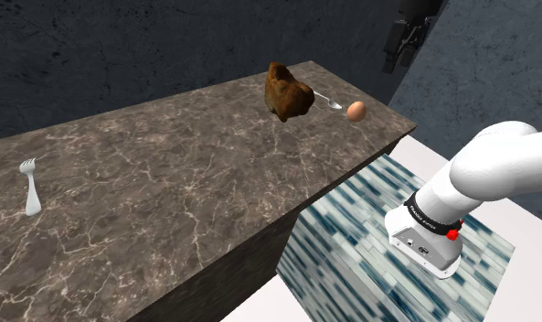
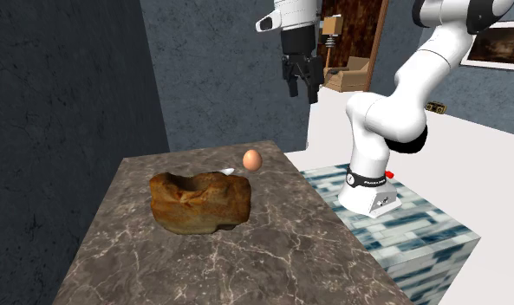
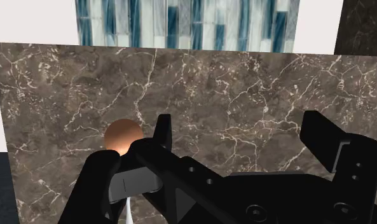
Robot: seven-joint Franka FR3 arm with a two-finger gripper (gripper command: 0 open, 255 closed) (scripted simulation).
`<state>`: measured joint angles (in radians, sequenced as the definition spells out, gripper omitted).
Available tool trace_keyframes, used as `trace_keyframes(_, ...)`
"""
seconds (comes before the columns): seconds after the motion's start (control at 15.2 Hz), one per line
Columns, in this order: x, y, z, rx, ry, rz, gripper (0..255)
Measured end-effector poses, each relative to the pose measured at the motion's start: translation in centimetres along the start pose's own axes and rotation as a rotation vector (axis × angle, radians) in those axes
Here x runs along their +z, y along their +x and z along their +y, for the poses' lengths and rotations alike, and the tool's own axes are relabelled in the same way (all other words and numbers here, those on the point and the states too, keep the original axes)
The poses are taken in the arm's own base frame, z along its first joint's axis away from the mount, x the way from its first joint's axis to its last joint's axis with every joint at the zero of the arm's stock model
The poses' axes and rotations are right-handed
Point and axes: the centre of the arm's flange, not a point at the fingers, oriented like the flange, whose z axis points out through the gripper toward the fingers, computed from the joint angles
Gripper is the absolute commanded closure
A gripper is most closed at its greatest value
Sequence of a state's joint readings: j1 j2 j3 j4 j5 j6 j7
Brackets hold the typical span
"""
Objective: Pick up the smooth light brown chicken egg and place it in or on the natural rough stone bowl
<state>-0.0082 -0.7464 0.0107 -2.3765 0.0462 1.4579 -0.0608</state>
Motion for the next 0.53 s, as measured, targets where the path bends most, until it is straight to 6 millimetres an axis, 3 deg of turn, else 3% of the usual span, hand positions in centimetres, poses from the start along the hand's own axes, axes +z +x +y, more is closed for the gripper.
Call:
trace_keyframes(0.2, 1.0, 0.3, 1.5, -0.005, 0.016, 0.014, 0)
trace_keyframes(0.53, 5.4, 1.3, 6.4, -0.026, 0.076, 0.074, 0)
